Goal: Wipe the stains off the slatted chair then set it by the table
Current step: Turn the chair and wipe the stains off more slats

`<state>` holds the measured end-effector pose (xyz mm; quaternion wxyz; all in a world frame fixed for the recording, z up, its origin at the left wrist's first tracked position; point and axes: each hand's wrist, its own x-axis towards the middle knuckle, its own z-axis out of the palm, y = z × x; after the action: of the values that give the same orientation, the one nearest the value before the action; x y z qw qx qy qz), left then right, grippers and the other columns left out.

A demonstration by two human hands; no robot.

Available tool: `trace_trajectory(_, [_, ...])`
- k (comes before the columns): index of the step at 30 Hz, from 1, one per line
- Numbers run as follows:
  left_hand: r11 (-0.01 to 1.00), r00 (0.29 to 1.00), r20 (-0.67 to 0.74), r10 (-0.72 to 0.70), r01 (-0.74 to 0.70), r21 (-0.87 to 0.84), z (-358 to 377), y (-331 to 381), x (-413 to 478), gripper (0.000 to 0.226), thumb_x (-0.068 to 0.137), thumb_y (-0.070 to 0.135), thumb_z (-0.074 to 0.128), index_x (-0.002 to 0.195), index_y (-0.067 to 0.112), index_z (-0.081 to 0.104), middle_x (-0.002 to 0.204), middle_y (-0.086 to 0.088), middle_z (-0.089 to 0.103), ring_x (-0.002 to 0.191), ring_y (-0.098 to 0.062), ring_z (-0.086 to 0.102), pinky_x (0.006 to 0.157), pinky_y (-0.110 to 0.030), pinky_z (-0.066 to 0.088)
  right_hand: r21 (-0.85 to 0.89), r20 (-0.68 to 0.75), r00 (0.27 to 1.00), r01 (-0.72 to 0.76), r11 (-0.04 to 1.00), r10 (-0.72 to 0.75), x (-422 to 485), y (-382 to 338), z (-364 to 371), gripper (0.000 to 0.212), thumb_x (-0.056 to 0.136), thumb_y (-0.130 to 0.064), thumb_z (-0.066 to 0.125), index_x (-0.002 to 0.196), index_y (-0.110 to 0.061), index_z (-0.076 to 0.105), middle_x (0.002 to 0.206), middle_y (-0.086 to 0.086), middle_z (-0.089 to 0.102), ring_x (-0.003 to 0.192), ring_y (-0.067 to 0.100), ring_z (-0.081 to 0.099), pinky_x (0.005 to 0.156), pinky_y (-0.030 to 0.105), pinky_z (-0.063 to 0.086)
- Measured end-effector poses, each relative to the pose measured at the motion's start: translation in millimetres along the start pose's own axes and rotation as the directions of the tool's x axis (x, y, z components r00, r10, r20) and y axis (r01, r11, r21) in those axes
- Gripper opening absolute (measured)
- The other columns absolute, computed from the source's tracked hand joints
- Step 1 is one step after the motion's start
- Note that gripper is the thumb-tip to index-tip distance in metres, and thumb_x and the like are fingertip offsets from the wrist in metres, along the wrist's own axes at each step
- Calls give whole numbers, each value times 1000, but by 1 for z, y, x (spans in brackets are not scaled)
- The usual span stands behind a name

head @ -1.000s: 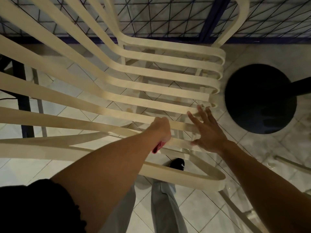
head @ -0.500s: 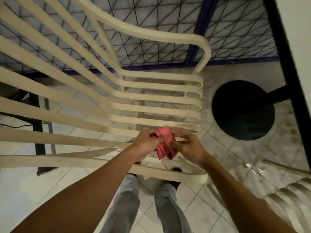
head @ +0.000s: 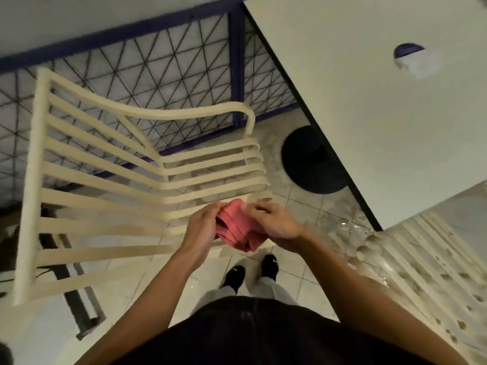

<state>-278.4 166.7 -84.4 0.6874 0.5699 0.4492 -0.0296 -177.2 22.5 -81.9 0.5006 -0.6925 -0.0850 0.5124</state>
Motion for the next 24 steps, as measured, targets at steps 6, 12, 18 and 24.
trace_trajectory(6, [994, 988, 128, 87, -94, 47, 7, 11, -9, 22, 101, 29, 54, 112, 17, 69, 107, -4, 72, 101, -27, 69, 80, -41, 59, 86, -186, 983, 21, 996, -5, -46, -11, 1, 19, 100, -27, 53, 108, -22, 69, 109, 12, 67, 105, 33, 64, 94, 50, 53])
trace_trajectory(12, [988, 849, 509, -139, 87, 124, 49, 21, -3, 50, 89, 44, 61, 132, 17, 56, 122, -10, 67, 103, -29, 66, 76, -42, 55, 174, -248, 969, 48, 984, -3, -101, -3, -26, 22, 105, -22, 46, 109, -28, 66, 104, -5, 66, 93, 4, 65, 78, 19, 53])
trace_trajectory(18, [965, 648, 718, -252, 111, 238, 124, 25, -22, 49, 84, 36, 70, 120, 4, 62, 102, -15, 67, 82, -23, 66, 63, -33, 54, 321, -417, 908, 107, 941, 39, -164, 37, -59, 29, 102, -18, 54, 129, -16, 63, 119, 4, 69, 104, 10, 67, 86, 19, 55])
trace_trajectory(24, [939, 626, 717, -305, 72, 337, 206, 11, -57, 36, 85, 37, 66, 107, 9, 66, 93, -13, 72, 78, -22, 68, 73, -33, 54, 318, -523, 852, 165, 934, 28, -228, 91, -91, 35, 92, -8, 68, 122, -26, 64, 120, 0, 66, 109, 12, 65, 86, 24, 56])
